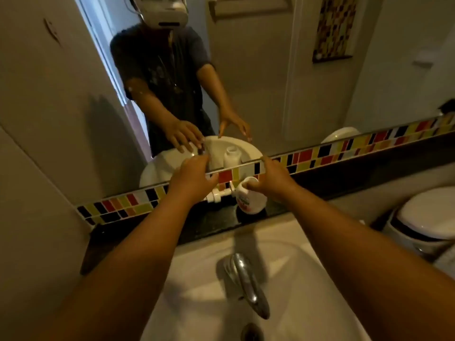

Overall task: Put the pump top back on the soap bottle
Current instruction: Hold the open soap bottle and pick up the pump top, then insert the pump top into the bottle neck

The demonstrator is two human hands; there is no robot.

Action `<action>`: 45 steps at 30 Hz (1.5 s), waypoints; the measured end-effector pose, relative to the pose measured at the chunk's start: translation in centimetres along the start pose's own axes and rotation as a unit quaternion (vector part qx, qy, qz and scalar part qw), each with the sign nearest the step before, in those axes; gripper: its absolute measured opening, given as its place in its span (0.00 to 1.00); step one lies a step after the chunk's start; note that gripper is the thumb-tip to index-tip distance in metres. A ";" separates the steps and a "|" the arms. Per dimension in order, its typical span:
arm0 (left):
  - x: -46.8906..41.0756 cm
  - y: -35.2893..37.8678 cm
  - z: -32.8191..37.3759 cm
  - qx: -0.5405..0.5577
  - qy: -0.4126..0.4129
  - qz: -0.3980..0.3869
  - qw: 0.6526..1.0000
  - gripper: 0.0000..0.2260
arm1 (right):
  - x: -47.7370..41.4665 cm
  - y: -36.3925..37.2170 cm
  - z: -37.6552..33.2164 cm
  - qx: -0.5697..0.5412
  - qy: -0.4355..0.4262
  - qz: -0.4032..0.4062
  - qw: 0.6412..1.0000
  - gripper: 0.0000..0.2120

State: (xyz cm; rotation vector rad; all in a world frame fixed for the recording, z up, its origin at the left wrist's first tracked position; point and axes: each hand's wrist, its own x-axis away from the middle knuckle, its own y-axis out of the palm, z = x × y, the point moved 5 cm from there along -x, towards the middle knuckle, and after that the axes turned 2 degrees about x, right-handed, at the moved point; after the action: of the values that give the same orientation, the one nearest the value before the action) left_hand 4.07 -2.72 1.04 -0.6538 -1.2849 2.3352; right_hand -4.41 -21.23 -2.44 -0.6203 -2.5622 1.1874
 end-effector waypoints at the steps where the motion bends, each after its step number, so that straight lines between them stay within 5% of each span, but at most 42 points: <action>1: -0.1 1.0 -0.2 -0.003 -0.004 -0.015 1.000 0.23 | -0.1 0.7 0.9 -0.014 0.016 -0.008 1.000 0.46; 14: -0.8 9.5 -3.0 -0.179 0.024 -0.048 0.982 0.21 | -0.3 5.8 4.4 -0.089 -0.009 0.018 0.996 0.30; 25: -2.1 9.8 -4.5 -0.200 0.027 -0.076 0.976 0.18 | -0.1 6.0 4.8 -0.089 -0.024 0.017 0.996 0.29; 34: -2.2 3.5 -1.1 0.112 0.019 0.013 0.993 0.14 | 0.2 6.0 4.9 -0.086 -0.023 0.022 0.996 0.29; 45: -2.5 2.3 3.8 0.427 -0.074 0.133 0.891 0.17 | 0.1 6.1 4.7 -0.077 -0.010 0.023 0.997 0.30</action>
State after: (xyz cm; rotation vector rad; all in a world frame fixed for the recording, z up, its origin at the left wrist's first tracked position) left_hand 3.62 -7.82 1.35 -0.3585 -0.1059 2.8551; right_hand -4.70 -20.78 -10.17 -0.7073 -2.6879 1.0216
